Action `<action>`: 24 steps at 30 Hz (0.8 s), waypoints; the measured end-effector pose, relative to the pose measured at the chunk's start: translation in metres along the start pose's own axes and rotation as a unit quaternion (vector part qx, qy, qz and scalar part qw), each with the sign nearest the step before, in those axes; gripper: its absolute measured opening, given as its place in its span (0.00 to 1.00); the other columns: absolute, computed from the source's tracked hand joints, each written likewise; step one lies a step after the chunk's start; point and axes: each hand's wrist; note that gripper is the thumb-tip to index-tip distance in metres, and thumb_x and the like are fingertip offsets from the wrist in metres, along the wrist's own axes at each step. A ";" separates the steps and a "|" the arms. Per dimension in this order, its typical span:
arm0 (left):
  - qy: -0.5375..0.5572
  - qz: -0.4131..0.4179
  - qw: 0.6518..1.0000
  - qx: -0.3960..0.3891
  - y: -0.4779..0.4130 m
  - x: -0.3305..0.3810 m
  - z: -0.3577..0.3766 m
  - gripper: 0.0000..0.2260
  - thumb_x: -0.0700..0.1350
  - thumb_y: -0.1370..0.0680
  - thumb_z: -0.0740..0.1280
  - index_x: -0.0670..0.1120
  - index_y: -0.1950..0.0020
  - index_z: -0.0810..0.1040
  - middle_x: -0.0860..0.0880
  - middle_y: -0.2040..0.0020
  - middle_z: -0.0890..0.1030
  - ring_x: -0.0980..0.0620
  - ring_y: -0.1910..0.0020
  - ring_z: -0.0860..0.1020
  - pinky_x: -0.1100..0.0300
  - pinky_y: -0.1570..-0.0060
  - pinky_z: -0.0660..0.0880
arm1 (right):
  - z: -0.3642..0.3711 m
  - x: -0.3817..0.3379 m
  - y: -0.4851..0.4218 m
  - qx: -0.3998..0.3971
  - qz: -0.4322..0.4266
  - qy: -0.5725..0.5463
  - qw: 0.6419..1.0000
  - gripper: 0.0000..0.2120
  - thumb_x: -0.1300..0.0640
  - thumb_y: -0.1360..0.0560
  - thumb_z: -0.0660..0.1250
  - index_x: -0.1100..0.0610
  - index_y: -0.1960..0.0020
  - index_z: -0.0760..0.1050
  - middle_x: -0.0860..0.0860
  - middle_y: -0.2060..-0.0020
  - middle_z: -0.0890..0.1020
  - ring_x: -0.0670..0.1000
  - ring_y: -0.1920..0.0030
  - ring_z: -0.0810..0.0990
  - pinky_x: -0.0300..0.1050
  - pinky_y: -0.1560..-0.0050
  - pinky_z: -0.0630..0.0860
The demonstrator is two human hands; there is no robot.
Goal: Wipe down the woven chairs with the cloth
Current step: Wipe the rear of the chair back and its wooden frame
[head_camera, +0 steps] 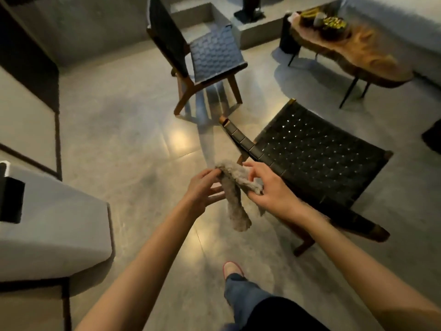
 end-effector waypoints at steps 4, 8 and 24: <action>0.015 -0.024 0.997 -0.071 -0.044 0.032 -0.001 0.05 0.41 0.20 0.62 0.41 0.48 0.75 0.41 0.50 0.78 0.46 0.58 0.82 0.59 0.59 0.81 | 0.002 0.002 -0.029 -0.032 0.059 -0.067 0.995 0.30 0.57 0.27 0.68 0.48 0.28 0.61 0.46 0.46 0.72 0.47 0.45 0.76 0.40 0.50 0.80; 0.032 -0.069 0.985 -0.156 -0.077 0.053 -0.001 0.08 0.39 0.20 0.62 0.38 0.43 0.73 0.39 0.47 0.79 0.47 0.56 0.83 0.60 0.58 0.81 | 0.012 0.000 -0.045 0.053 0.084 -0.104 0.990 0.18 0.52 0.29 0.72 0.41 0.50 0.64 0.45 0.41 0.74 0.43 0.44 0.77 0.42 0.50 0.80; -0.347 0.116 0.908 -0.204 -0.195 0.101 -0.055 0.17 0.43 0.18 0.58 0.45 0.29 0.65 0.46 0.34 0.71 0.51 0.43 0.75 0.60 0.46 0.76 | 0.051 -0.001 -0.125 0.458 0.266 -0.102 0.842 0.10 0.58 0.24 0.67 0.49 0.57 0.66 0.50 0.52 0.77 0.48 0.56 0.79 0.32 0.68 0.76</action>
Point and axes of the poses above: each hand's wrist, its own y-axis away from the middle knuckle, its own z-axis out of the palm, x = y × z
